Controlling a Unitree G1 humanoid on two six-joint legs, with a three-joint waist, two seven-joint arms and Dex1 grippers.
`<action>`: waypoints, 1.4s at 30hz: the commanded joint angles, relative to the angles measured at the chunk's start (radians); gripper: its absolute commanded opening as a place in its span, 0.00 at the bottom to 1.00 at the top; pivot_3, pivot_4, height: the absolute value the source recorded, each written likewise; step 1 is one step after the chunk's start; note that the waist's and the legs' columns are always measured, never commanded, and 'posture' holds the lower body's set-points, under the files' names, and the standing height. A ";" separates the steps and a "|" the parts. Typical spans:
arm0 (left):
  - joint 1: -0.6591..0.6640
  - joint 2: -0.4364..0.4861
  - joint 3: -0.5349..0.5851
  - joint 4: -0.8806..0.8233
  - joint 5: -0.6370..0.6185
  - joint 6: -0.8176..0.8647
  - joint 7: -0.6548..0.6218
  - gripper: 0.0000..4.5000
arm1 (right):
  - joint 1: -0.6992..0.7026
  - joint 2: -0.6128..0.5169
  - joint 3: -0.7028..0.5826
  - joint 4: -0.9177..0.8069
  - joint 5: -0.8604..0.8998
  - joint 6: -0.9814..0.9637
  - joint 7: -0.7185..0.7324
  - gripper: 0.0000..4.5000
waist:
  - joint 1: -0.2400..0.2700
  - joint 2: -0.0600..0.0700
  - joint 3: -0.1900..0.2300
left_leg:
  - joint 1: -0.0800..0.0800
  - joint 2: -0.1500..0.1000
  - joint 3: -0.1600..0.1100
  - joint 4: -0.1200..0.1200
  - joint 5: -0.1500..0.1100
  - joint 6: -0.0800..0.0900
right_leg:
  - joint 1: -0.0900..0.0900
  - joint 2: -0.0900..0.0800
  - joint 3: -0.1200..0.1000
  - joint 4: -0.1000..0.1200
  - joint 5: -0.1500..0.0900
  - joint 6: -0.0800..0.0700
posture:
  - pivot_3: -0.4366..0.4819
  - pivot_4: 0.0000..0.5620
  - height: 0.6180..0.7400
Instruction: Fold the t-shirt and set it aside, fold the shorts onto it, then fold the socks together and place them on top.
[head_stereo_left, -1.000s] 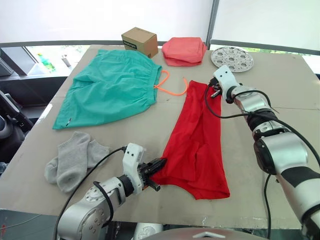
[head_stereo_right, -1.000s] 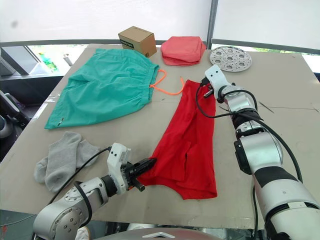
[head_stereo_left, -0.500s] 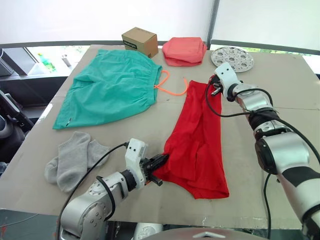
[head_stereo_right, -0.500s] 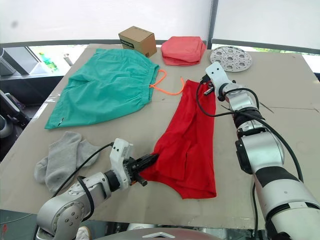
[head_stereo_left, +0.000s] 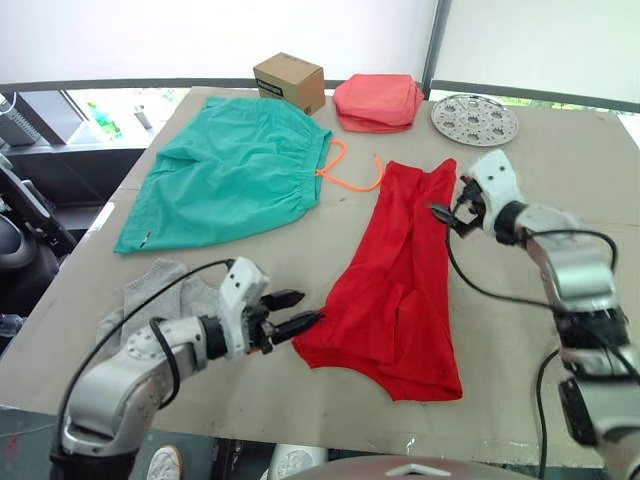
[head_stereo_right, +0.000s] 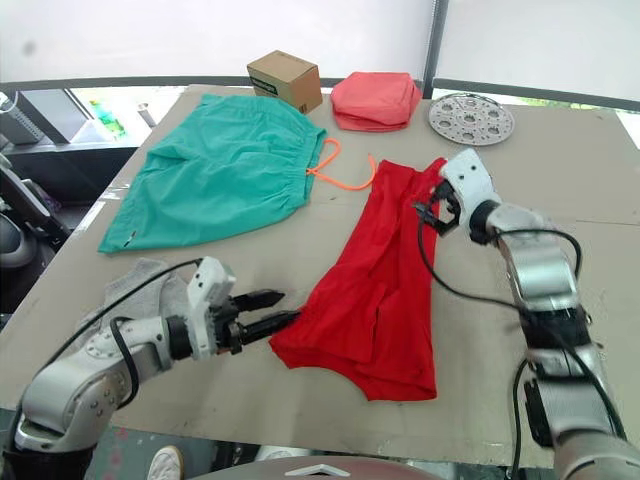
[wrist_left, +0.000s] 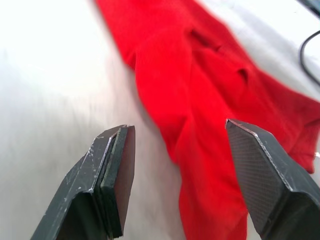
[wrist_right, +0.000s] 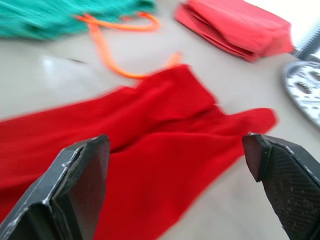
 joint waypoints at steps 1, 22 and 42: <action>-0.050 0.061 0.009 0.022 -0.038 -0.021 -0.110 0.69 | 0.169 -0.062 -0.123 -0.305 0.090 0.122 0.024 0.99 | 0.007 -0.001 0.000 | 0.000 0.000 0.000 0.000 0.000 0.000 | 0.000 0.000 0.000 0.000 0.000 0.000 | 0.48 0.27 1.00; -0.175 0.136 -0.305 0.509 0.438 -0.974 -0.615 0.69 | 0.999 -0.386 -0.144 -0.400 -0.159 -0.854 0.330 0.99 | 0.025 -0.003 0.001 | 0.000 0.000 -0.001 0.000 -0.001 0.000 | -0.001 -0.005 -0.003 -0.005 -0.004 0.003 | 0.48 0.27 1.00; -0.318 0.004 -0.339 0.714 0.490 -1.273 -0.613 0.98 | 0.915 -0.284 0.038 -0.215 -0.439 -1.207 0.146 1.00 | 0.022 -0.014 -0.006 | 0.005 0.004 -0.001 0.002 -0.001 0.000 | 0.004 -0.002 -0.004 -0.004 -0.004 0.003 | 0.48 0.27 1.00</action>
